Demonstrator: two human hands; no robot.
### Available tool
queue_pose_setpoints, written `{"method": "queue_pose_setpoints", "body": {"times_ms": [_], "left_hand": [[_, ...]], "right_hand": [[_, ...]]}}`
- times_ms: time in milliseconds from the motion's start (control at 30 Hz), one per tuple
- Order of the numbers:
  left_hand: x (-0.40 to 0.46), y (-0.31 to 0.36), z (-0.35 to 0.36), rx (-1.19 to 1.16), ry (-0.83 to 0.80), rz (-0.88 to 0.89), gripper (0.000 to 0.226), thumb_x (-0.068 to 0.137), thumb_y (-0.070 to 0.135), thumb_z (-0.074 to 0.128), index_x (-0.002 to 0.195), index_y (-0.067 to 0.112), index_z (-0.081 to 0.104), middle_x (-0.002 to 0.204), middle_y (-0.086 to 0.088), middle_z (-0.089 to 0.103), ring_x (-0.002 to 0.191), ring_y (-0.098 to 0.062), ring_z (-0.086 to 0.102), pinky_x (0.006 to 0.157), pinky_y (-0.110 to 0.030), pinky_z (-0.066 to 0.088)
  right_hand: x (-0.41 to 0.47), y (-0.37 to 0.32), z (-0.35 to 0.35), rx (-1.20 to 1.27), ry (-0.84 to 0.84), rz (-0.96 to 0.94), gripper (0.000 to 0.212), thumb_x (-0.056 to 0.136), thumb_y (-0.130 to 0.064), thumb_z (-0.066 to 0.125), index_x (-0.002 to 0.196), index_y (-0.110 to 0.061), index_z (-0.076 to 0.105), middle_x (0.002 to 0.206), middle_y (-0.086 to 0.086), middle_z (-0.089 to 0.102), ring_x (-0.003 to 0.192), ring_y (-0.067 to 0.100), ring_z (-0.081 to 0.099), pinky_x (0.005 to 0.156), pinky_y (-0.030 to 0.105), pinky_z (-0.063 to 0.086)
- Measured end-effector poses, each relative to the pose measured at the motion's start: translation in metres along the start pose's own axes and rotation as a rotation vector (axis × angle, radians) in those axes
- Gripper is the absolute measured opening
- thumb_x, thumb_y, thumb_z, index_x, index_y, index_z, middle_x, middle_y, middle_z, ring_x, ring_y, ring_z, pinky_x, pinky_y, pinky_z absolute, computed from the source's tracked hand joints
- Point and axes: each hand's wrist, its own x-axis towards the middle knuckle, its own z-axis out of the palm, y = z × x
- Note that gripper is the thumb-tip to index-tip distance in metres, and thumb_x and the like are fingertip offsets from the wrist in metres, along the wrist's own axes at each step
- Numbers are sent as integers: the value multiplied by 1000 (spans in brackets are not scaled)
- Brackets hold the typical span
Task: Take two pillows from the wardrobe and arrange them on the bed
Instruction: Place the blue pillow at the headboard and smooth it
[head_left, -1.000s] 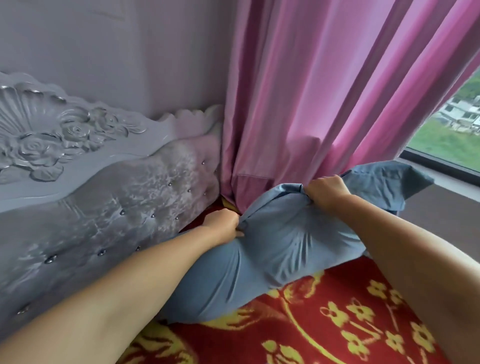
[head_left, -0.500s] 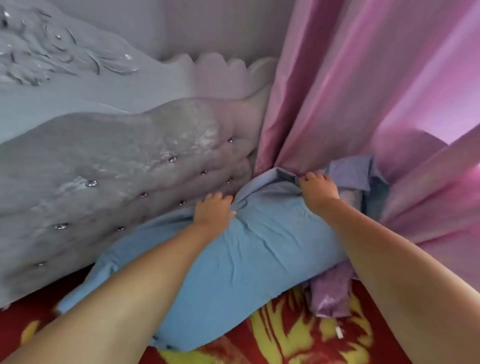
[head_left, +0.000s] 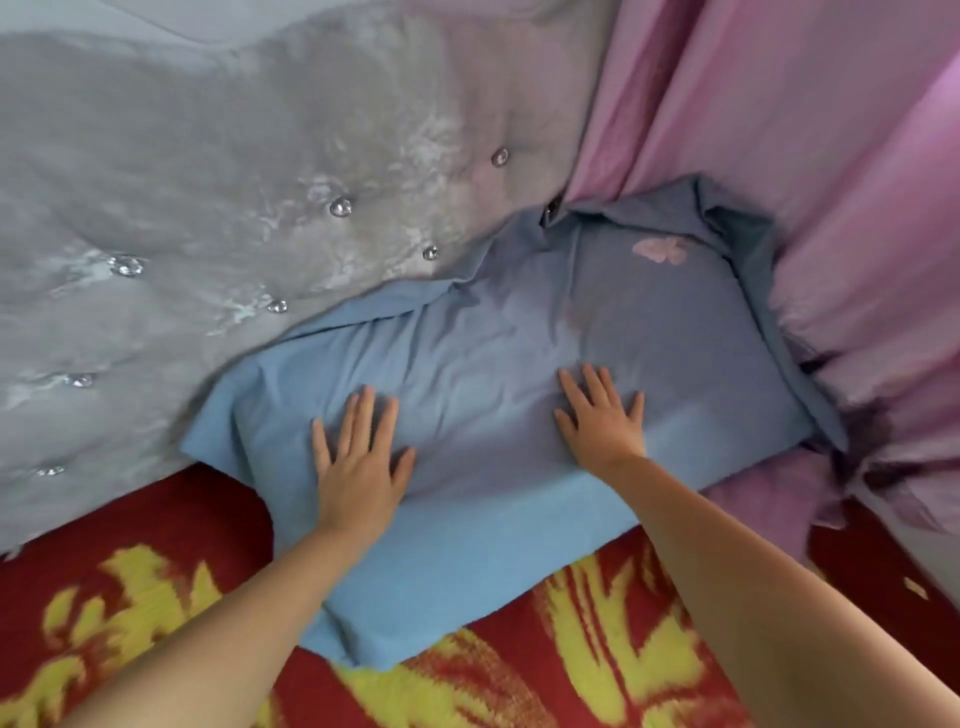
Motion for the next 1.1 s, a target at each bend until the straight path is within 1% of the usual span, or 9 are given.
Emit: {"method": "queue_pose_setpoints", "body": {"times_ms": [100,167,200,367,533,667,833,967,1100], "left_hand": [[-27,-10,-5,-311,-40,-575,87,85,48,60,151,10,18,158,-22,14,145,-36,19,112,-61,18],[-31,-14,-7,-597,-41,-908,102,80,52,64,152,11,6,157,-24,12,144,-37,18,111,-57,23],[-31,-17,-6,-689,-28,-960,104,78,53,66,152,13,5,155,-24,19,142,-38,24,110,-53,27],[-33,-34,-4,-796,-93,-905,103,77,54,68,152,28,2,146,-23,41,128,-38,47,104,-40,38],[-32,33,2,-932,-98,-686,113,75,49,72,152,22,-6,153,-13,33,137,-25,40,113,-33,32],[-26,26,23,-760,-210,-757,106,82,43,68,152,13,-6,156,-21,21,141,-36,29,115,-39,26],[-25,-18,31,-833,-523,-920,105,80,55,64,149,34,-12,158,-8,19,140,-35,30,111,-53,33],[-5,4,-7,-374,-506,-706,96,84,54,59,153,24,0,154,-22,23,139,-39,29,111,-43,31],[26,45,-72,-272,-467,-315,82,89,49,54,152,20,10,153,-19,26,141,-34,26,112,-43,30]], "right_hand": [[-34,14,1,239,31,271,68,96,-53,37,152,-33,4,162,0,-9,148,22,-11,112,65,7],[-53,17,8,425,6,433,75,93,-55,43,152,-35,2,161,-1,-15,148,26,-13,110,68,13],[-59,16,12,508,3,463,76,92,-55,46,152,-36,2,160,-2,-17,147,29,-13,111,68,14],[-64,6,25,723,97,386,72,94,-46,51,151,-37,8,160,0,-17,146,32,-15,117,50,11],[-55,6,13,614,196,249,67,96,-42,49,151,-34,13,162,-1,-7,148,31,-8,117,56,13],[-56,11,10,376,-60,150,63,96,-49,44,151,-37,17,162,-2,-9,148,28,-12,115,62,12],[-70,12,21,194,-172,74,63,98,-50,39,151,-39,7,160,-5,-16,147,25,-18,116,61,5],[-83,0,-3,132,-224,62,65,98,-48,38,152,-37,3,161,-2,-17,147,26,-18,115,63,4],[-89,-23,-67,-18,-205,-62,64,99,-49,34,152,-34,2,161,-1,-15,148,25,-15,113,63,2]]}}
